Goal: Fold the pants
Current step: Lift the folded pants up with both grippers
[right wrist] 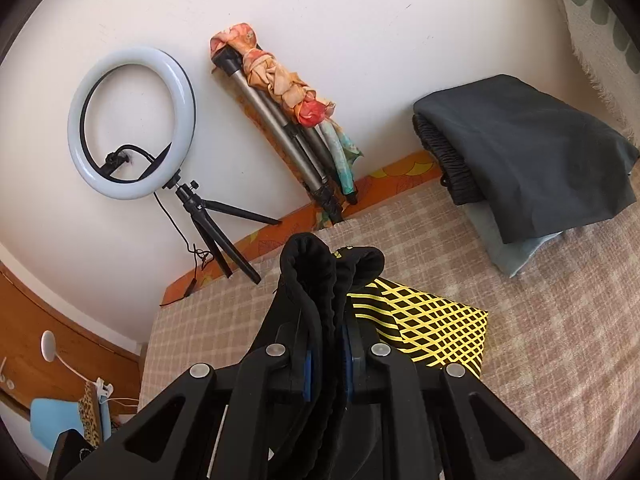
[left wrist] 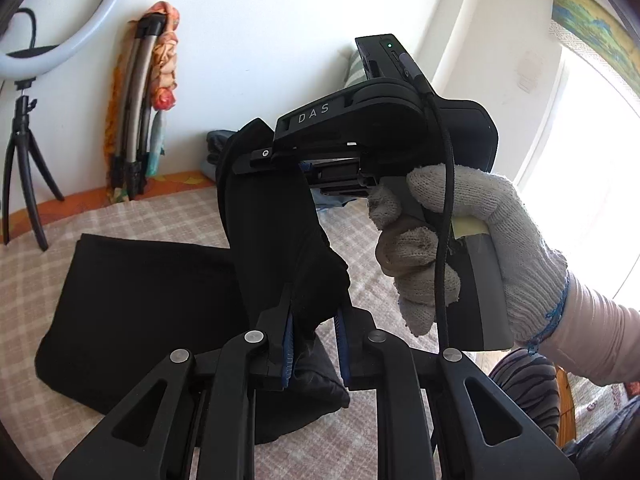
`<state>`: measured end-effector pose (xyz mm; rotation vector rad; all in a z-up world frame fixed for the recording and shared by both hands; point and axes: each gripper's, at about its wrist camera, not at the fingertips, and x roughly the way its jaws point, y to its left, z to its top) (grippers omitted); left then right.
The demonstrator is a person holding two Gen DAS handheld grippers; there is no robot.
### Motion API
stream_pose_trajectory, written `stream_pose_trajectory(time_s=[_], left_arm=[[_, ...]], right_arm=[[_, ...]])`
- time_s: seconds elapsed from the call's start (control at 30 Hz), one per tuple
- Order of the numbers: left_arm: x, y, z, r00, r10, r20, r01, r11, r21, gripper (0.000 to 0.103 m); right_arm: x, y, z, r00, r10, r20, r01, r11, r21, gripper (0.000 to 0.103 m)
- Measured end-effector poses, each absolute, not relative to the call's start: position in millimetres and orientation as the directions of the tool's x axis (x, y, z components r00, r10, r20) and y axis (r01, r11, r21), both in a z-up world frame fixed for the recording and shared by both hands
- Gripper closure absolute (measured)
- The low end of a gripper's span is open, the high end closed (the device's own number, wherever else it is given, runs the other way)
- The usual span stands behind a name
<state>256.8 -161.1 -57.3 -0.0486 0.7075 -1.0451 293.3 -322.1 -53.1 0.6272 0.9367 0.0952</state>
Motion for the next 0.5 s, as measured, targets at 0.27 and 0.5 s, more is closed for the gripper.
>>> stream_pose_trajectory(time_s=[0.27, 0.5], left_arm=[[296, -113, -90, 0.356, -0.750, -0.557, 0.686, 0.615, -0.390, 0.087], [332, -93, -121, 0.369, -0.725, -0.581, 0.605, 0.662, -0.442, 0.087]], right_arm=[[346, -259, -97, 0.521, 0.334, -0.785, 0.183, 0.855, 0.485, 0.094], [384, -221, -131, 0.459, 0.308, -0.833, 0.191, 0.882, 0.432, 0.094]])
